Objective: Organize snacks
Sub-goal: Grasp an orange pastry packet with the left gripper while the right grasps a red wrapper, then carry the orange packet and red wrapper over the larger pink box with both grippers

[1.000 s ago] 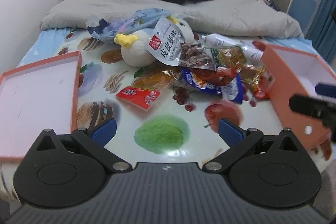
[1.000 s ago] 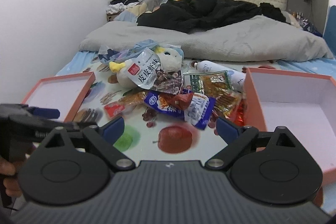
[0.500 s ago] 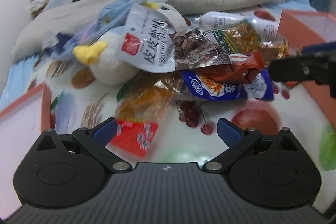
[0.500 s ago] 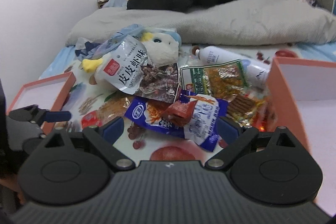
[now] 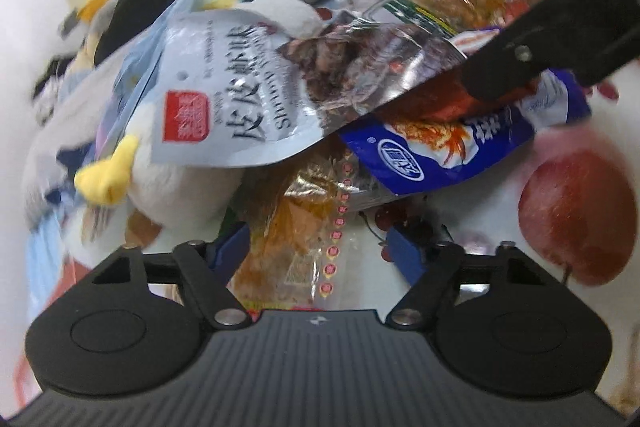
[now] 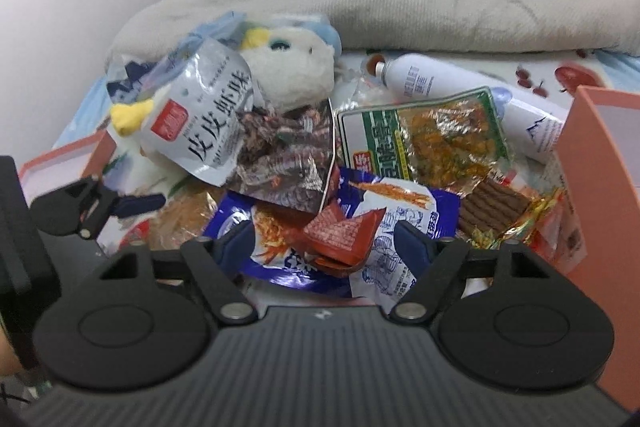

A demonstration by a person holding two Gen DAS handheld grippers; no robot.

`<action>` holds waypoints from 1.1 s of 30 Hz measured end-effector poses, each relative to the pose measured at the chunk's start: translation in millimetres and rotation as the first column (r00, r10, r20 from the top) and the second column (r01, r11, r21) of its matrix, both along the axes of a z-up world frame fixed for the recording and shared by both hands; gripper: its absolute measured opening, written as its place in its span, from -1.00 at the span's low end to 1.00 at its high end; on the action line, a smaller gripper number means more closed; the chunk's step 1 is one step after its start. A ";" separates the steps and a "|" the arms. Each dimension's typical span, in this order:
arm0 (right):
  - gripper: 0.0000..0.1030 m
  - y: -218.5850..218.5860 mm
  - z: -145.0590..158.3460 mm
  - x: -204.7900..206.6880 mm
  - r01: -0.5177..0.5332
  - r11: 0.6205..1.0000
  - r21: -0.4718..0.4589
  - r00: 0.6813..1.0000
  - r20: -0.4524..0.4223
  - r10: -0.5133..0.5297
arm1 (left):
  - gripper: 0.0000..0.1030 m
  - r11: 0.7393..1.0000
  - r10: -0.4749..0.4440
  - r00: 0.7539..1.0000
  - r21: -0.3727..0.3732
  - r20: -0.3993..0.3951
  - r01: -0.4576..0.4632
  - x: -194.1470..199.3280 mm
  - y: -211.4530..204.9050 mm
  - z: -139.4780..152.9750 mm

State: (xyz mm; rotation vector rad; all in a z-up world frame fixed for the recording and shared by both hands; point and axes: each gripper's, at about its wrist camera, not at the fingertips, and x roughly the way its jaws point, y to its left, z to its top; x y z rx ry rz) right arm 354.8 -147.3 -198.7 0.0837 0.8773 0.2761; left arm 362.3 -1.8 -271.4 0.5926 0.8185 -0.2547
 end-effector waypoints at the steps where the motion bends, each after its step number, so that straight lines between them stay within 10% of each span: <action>1: 0.46 0.9 -2.0 1.2 -0.005 1.000 -0.005 1.000 -0.004 0.005 | 0.46 1.000 -0.007 1.000 0.004 0.005 0.007 1.3 -0.4 -1.0; 12: -0.01 0.6 -6.6 2.0 -0.002 1.000 -0.018 1.000 -0.014 0.001 | -0.18 0.998 0.036 0.999 -0.042 -0.019 -0.037 21.9 13.5 -0.4; 33: -0.09 1.6 18.9 -75.4 0.009 1.000 -0.008 0.999 -0.040 -0.009 | -0.33 0.947 0.221 0.970 -0.214 -0.101 -0.239 -74.5 23.7 54.2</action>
